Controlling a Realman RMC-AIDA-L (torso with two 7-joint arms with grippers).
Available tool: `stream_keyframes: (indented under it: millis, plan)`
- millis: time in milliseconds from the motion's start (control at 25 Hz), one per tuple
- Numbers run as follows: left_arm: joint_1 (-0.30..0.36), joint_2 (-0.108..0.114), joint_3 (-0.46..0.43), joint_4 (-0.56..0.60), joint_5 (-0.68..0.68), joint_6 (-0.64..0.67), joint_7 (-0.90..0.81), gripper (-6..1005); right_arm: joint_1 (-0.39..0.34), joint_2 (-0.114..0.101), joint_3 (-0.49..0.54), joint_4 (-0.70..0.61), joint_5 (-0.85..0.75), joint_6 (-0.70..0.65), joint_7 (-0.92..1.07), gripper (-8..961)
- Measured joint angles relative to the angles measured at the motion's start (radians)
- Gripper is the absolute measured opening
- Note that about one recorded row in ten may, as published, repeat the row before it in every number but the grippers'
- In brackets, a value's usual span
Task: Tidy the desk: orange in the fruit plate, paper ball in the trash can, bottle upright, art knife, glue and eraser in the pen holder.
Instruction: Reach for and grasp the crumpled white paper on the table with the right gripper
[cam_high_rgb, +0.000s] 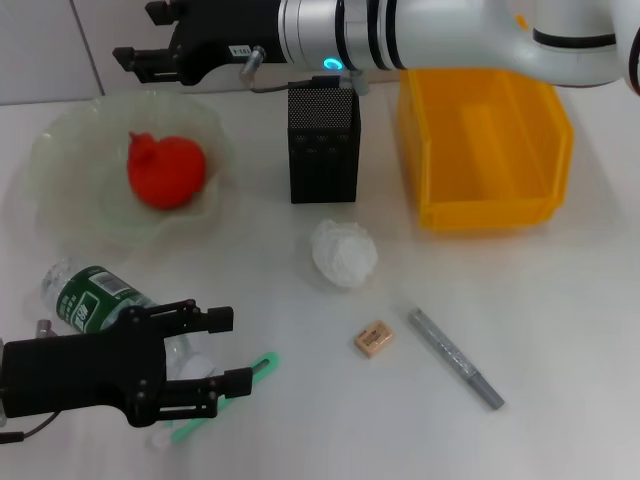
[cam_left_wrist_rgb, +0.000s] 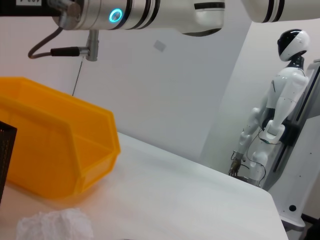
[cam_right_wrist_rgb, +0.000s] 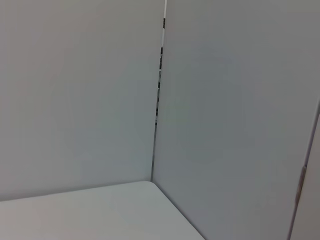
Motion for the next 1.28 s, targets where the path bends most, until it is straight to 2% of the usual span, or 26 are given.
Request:
stream_keyframes:
  millis: [120,240,360,480,560,640,920,1080,1280]
  plan:
    - [0.0,0.0,0.0,0.0,0.0,0.0,0.0,787,-0.009,0.0,-0.006,-0.02,-0.005,-0.021,0.04,608]
    - [-0.003,0.001,0.0,0.0,0.001,-0.004,0.0,787,-0.08,-0.009,-0.072,-0.15,-0.066,-0.102,0.222,696]
    - [-0.003,0.002,0.0,0.0,0.002,-0.007,0.0,787,-0.231,-0.015,-0.175,-0.437,-0.243,-0.197,0.551,761]
    - [0.0,0.003,0.0,0.0,0.003,-0.012,0.001,786,-0.371,-0.011,-0.211,-0.77,-0.492,-0.325,0.835,782]
    - [0.002,0.002,0.0,0.0,0.003,-0.016,0.006,786,-0.416,-0.008,-0.208,-0.917,-0.631,-0.44,0.967,782]
    - [0.002,0.0,0.0,-0.003,0.004,-0.017,0.011,786,-0.416,-0.011,-0.184,-1.011,-0.749,-0.602,1.124,781]
    - [-0.005,-0.003,0.0,-0.004,0.008,-0.019,0.012,785,-0.369,-0.013,-0.184,-1.029,-0.879,-0.756,1.297,778]
    - [-0.005,-0.004,0.001,-0.003,0.008,-0.019,0.012,785,-0.36,-0.01,-0.25,-1.025,-0.958,-0.742,1.337,777]
    - [-0.003,-0.004,0.002,-0.006,0.008,-0.019,0.012,784,-0.353,-0.008,-0.295,-0.984,-0.984,-0.682,1.36,763]
